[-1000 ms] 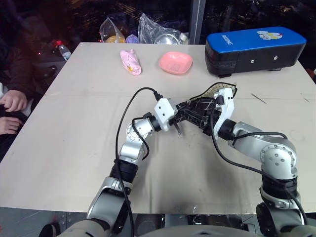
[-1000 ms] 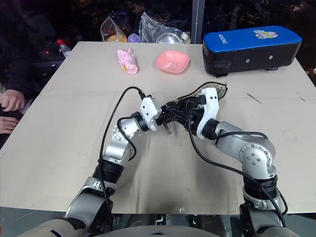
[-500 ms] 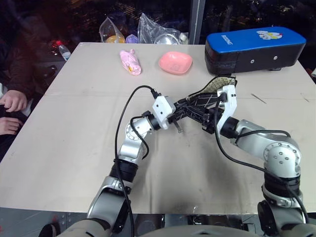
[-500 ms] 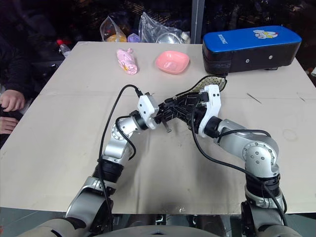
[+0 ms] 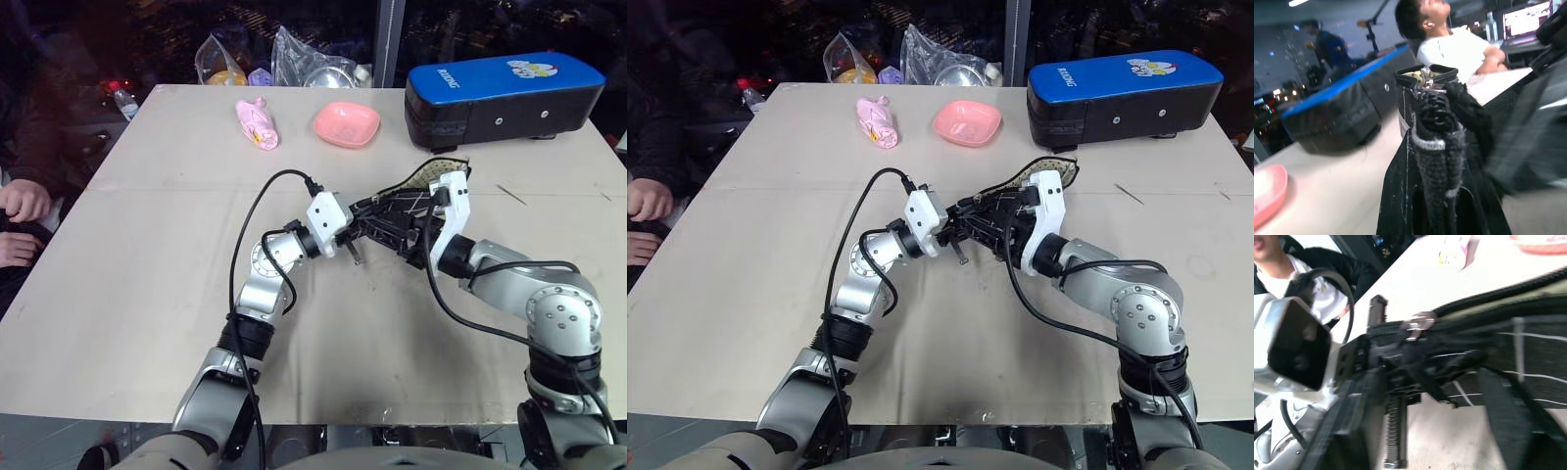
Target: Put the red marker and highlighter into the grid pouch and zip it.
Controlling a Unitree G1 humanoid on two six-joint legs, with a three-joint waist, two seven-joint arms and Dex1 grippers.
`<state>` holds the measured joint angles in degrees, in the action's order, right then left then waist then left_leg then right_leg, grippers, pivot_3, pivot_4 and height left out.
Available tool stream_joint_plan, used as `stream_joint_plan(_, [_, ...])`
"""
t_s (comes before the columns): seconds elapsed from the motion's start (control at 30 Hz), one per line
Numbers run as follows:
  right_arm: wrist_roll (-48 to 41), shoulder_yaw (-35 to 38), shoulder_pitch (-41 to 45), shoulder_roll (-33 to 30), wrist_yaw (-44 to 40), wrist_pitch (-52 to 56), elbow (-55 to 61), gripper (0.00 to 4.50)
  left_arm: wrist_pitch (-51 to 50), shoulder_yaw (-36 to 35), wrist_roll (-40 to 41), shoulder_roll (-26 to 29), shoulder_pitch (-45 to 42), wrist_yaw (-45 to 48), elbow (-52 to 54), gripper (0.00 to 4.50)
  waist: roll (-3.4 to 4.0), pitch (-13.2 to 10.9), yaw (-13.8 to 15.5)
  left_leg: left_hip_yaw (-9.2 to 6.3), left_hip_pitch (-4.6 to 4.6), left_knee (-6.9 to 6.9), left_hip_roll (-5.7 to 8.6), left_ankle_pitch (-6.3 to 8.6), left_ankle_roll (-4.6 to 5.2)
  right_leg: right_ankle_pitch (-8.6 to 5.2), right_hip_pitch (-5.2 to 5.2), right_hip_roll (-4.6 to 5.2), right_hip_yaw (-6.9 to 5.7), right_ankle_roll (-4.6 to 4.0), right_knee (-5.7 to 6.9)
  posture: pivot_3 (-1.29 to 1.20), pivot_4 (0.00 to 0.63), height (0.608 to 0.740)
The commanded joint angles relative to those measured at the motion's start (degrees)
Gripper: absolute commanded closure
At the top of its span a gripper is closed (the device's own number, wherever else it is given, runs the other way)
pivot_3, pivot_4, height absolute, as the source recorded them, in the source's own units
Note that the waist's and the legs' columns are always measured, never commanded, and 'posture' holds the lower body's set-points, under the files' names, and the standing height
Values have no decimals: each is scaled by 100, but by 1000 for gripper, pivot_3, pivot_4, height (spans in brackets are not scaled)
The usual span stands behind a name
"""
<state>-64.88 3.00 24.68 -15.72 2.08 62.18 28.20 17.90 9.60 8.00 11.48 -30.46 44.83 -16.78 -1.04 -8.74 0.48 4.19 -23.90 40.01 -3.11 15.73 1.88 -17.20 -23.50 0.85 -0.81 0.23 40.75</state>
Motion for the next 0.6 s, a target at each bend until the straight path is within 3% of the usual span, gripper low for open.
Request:
stream_joint_plan(0.03, [-160,30,79,29,70,-45,232,637,35,1,-16,-22,-62,-42,92,4500,0,0,0,0,-1,0,0,0,0,0,0,0,0,0,-1,0,150,716])
stream_joint_plan(0.17, [-213,-3,60,15,90,3,245,637,38,4,-17,-17,-36,-40,104,4500,0,0,0,0,-1,0,0,0,0,0,0,1,0,0,-2,0,150,716])
stream_joint_plan(0.27, [-158,-16,65,-13,138,20,226,1376,43,9,-20,-21,-23,-45,111,4500,0,0,0,0,-1,-1,0,0,0,0,0,1,0,0,-2,0,150,716])
stream_joint_plan(0.37, [-119,-37,86,-21,177,18,206,2988,43,17,-15,-30,-16,-48,117,4500,0,0,0,0,-1,-2,0,0,0,0,0,1,0,0,-2,0,150,716])
stream_joint_plan(0.47, [-113,-54,103,-19,204,19,200,4280,49,18,-12,-37,-22,-51,102,4500,0,0,0,0,-1,-2,0,0,0,0,0,1,0,0,-3,0,150,716])
stream_joint_plan(0.5, [-115,-55,105,-26,204,25,204,4487,51,17,-11,-39,-25,-53,95,4500,0,0,0,0,-1,-2,0,0,0,0,0,1,0,0,-3,0,150,716])
stream_joint_plan(0.6, [-128,-47,100,-36,211,31,213,4487,60,17,-10,-42,-30,-57,81,4500,0,0,-1,0,-1,-3,0,0,0,0,-1,1,0,0,-3,0,150,716])
